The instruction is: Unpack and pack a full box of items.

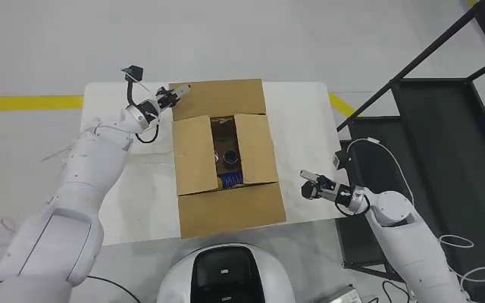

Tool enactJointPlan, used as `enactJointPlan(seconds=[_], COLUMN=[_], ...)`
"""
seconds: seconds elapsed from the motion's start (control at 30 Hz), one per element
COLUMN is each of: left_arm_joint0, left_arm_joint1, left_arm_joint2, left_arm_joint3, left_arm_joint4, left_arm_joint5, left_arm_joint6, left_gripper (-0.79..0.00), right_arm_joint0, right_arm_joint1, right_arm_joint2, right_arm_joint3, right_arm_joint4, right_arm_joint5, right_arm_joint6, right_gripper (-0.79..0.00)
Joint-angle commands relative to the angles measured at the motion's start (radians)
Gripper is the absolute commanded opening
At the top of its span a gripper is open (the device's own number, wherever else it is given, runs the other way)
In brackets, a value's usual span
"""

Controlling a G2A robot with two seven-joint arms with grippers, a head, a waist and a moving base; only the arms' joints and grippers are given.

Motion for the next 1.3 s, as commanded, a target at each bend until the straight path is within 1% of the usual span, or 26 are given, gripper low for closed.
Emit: enactJointPlan(seconds=[0.0,0.1,0.23,0.33,0.47,0.6,0.73,0.9,1.0,1.1,1.27], left_arm_joint0=[-0.003,-0.009,-0.017,-0.019,-0.023,-0.022,-0.007,0.034,0.060,0.083,0.111], left_arm_joint1=[-0.012,-0.025,-0.028,-0.025,-0.014,0.000,0.014,0.036,0.053,0.074,0.105], left_arm_joint2=[-0.004,-0.018,-0.047,-0.077,-0.109,-0.136,-0.143,-0.134,-0.128,-0.125,-0.123], left_arm_joint3=[0.015,0.036,0.051,0.052,0.045,0.027,-0.029,-0.129,-0.187,-0.239,-0.310], left_arm_joint4=[-0.034,-0.092,-0.177,-0.263,-0.346,-0.408,-0.431,-0.446,-0.461,-0.472,-0.481], left_arm_joint5=[-0.006,-0.034,-0.108,-0.156,-0.187,-0.213,-0.194,-0.162,-0.139,-0.120,-0.094], left_arm_joint6=[-0.021,-0.049,-0.128,-0.216,-0.343,-0.434,-0.462,-0.494,-0.518,-0.537,-0.562], left_gripper=[0.000,0.000,0.000,0.000,0.000,0.000,0.000,0.000,0.000,0.000,0.000], right_arm_joint0=[-0.003,-0.006,-0.006,0.008,0.044,0.073,0.088,0.099,0.109,0.128,0.164], right_arm_joint1=[0.000,0.000,0.000,-0.001,-0.012,-0.025,-0.036,-0.047,-0.052,-0.058,-0.074], right_arm_joint2=[0.001,0.002,-0.006,-0.019,-0.065,-0.126,-0.169,-0.182,-0.178,-0.184,-0.208], right_arm_joint3=[-0.001,0.004,0.021,0.046,0.087,0.110,0.107,0.095,0.090,0.084,0.076], right_arm_joint4=[0.002,0.002,0.015,0.012,-0.022,-0.011,0.078,0.233,0.333,0.398,0.536], right_arm_joint5=[0.003,0.011,0.035,0.045,0.038,0.040,0.044,0.054,0.064,0.083,0.118], right_arm_joint6=[-0.003,-0.003,0.026,0.024,-0.059,-0.062,0.004,0.063,0.093,0.109,0.137], right_gripper=[0.000,0.000,0.000,0.000,0.000,0.000,0.000,0.000,0.000,0.000,0.000])
